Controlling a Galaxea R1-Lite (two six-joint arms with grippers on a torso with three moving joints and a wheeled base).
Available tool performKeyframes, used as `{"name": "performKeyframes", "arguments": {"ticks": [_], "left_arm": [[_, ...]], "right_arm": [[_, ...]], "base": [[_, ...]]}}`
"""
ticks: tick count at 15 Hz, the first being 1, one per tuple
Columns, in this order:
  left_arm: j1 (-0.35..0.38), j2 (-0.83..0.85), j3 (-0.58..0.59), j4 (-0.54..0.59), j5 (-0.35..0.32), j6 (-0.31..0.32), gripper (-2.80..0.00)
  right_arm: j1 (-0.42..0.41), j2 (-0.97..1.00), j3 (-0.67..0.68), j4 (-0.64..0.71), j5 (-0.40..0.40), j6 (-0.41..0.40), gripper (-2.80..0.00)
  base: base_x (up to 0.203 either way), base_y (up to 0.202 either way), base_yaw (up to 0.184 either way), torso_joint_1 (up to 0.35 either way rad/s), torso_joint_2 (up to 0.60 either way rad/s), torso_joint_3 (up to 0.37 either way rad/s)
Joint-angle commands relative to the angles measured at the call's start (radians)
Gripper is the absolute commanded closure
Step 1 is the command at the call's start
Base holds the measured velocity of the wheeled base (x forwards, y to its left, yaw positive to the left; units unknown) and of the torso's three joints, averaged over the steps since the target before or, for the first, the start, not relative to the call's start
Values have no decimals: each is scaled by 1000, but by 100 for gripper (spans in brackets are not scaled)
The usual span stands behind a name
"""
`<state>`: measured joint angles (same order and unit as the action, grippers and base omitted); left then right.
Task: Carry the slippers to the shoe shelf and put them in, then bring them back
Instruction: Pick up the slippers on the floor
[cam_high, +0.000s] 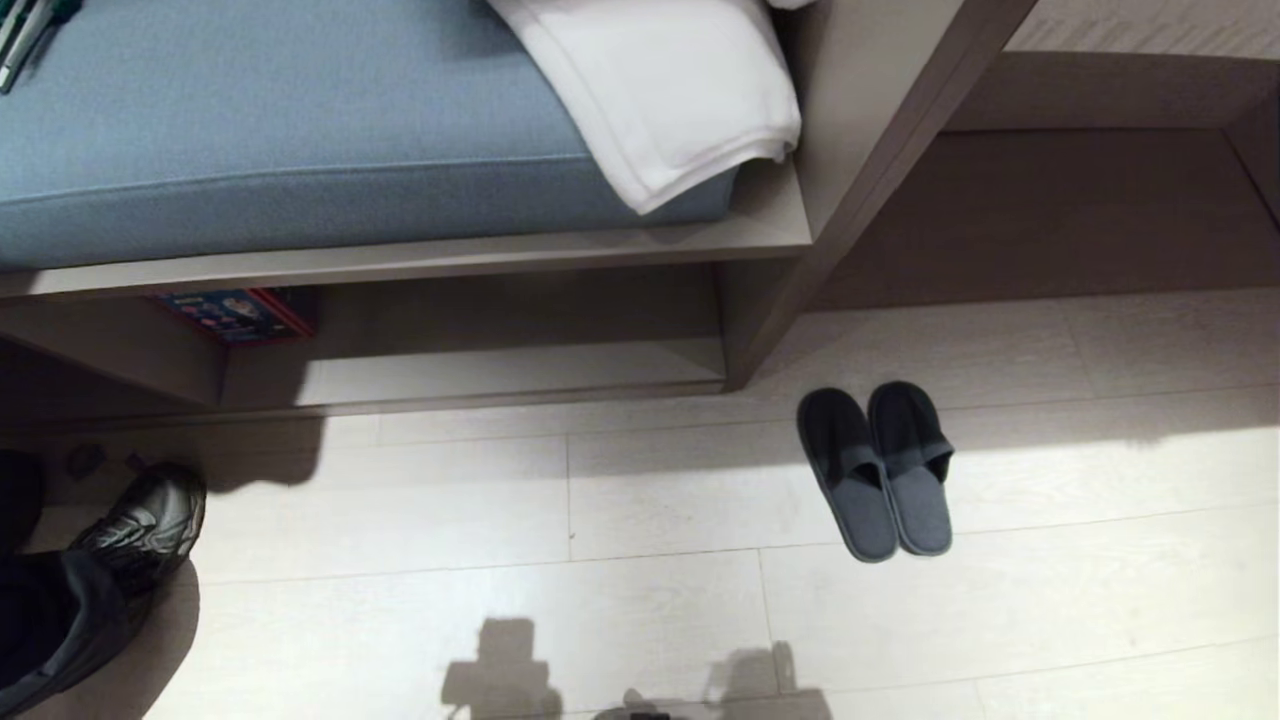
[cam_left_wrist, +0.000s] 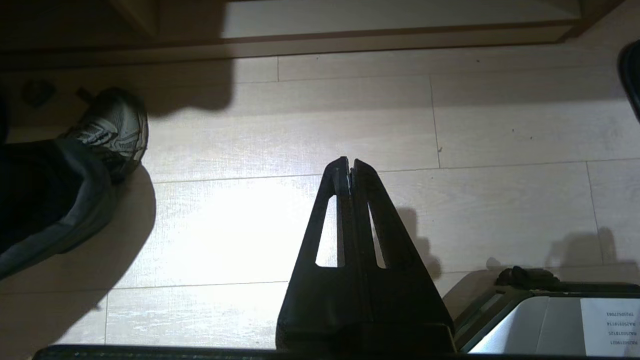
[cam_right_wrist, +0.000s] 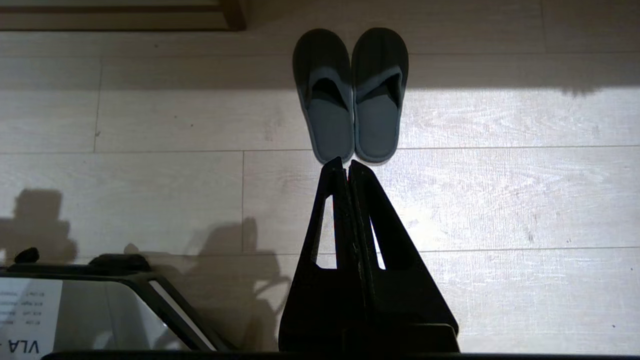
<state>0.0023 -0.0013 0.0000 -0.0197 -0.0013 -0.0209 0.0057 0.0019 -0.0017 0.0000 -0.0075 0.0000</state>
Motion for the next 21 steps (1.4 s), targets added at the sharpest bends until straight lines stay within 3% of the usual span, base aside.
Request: {"name": "performKeyframes", "arguments": {"ticks": [1,21], "left_arm": [[-1,0,8,0,0,-1,0],[1,0,8,0,0,-1,0]], "right_arm": [[0,0,0,0,0,0,0],[2,0,0,0,0,1,0]], "base": [[0,0,0,2,-2,-203],[0,0,0,2,3,-198]]}}
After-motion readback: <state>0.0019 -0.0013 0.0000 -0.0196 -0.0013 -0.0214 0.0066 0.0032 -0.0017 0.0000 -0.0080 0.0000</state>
